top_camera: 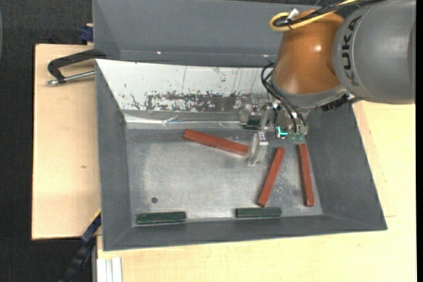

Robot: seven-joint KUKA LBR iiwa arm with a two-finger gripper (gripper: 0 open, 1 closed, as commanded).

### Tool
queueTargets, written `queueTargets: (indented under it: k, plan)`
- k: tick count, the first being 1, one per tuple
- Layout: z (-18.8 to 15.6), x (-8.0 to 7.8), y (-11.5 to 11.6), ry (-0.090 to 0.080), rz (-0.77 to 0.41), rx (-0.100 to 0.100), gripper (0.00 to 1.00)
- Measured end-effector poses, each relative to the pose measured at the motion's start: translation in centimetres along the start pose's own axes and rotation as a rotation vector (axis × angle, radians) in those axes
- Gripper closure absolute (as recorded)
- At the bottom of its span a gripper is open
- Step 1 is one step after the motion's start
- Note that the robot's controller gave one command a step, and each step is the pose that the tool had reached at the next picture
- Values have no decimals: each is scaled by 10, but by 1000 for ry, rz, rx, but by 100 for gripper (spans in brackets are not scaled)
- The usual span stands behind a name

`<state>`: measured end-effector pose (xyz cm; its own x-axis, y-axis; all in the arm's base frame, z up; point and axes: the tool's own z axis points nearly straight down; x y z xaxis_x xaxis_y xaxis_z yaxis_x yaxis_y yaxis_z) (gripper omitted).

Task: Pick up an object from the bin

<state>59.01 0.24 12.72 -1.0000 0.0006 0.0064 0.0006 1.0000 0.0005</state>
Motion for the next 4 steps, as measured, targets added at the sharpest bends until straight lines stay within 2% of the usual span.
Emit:
queueTargets:
  k: [1, 2, 3, 4]
  plan:
    - [-5, -2, 0, -8, 0, 0, 0]
    - [37, -7, 41, -9, 93, -2, 0]
    - [15, -5, 55, -8, 60, -1, 0]
    - [-5, -5, 59, -14, 69, -2, 0]
